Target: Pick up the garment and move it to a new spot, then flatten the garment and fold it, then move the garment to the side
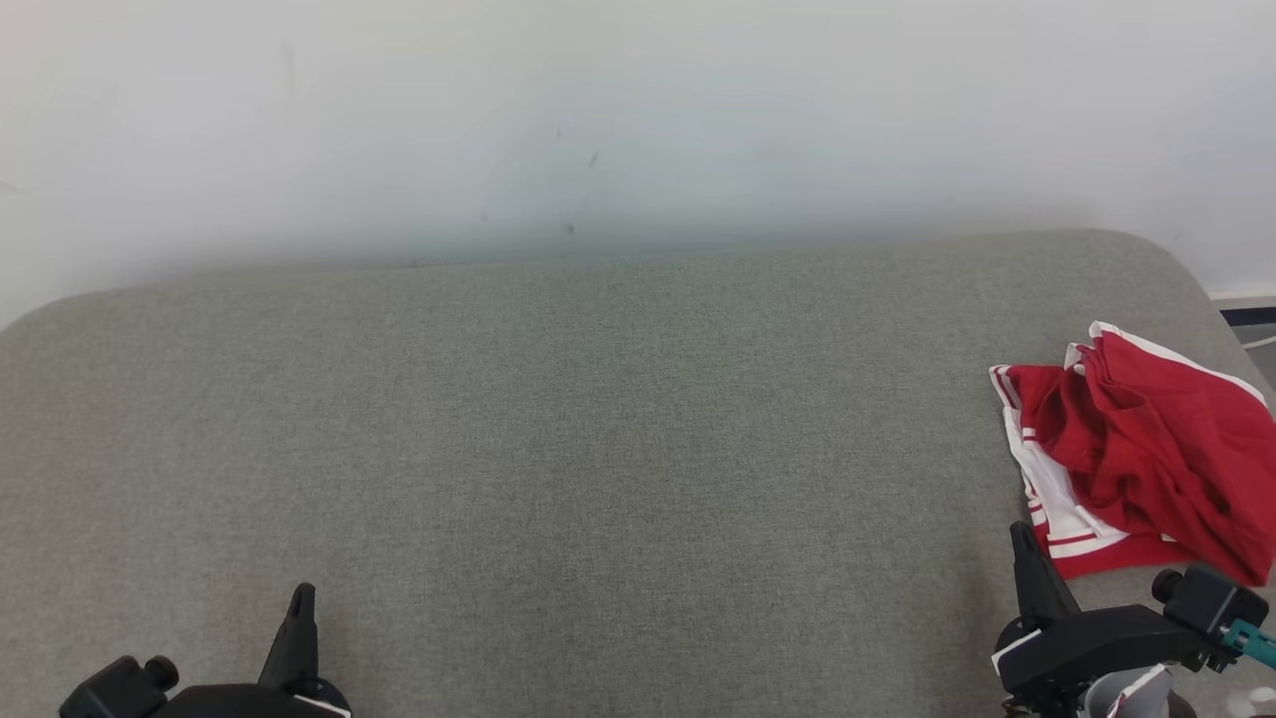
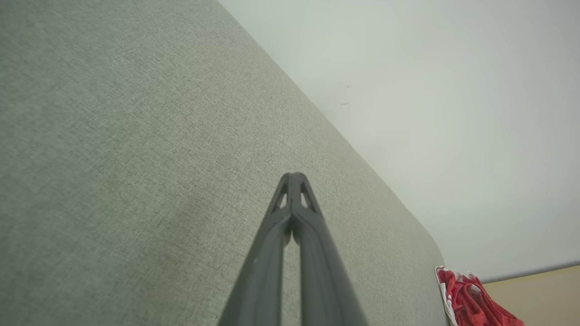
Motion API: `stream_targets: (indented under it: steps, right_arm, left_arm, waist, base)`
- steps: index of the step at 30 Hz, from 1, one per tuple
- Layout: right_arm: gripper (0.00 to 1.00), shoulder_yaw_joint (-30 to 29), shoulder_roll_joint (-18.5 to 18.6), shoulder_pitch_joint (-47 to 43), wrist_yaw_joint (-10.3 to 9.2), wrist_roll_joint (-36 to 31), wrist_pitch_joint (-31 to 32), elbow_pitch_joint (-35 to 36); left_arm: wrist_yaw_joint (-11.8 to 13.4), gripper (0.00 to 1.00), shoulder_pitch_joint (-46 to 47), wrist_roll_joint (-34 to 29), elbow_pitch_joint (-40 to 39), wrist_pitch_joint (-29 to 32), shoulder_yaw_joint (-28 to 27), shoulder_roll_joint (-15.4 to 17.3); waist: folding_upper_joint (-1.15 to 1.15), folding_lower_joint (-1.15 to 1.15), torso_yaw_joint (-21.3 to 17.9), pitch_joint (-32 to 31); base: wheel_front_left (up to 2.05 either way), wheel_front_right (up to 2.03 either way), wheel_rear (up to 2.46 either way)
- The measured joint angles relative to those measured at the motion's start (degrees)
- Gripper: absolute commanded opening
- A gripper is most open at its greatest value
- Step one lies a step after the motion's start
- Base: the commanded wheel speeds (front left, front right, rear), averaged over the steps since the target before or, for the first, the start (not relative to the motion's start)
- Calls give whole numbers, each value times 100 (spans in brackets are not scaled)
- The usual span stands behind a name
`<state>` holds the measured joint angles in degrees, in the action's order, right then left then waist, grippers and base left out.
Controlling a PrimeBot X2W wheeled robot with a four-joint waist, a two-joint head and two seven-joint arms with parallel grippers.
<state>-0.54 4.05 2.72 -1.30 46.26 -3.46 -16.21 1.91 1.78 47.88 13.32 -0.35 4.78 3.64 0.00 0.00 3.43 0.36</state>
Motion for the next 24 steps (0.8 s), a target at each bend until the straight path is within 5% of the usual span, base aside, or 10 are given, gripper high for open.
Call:
stream_targets:
  steps: [24]
  right_arm:
    - [0,-289,-54,50,334,1833,404,-31]
  left_arm:
    - [-352,0,107,1763,135,288,-402,-43]
  waist:
    - [0,0,-140,-11]
  base:
    - [0,0,0]
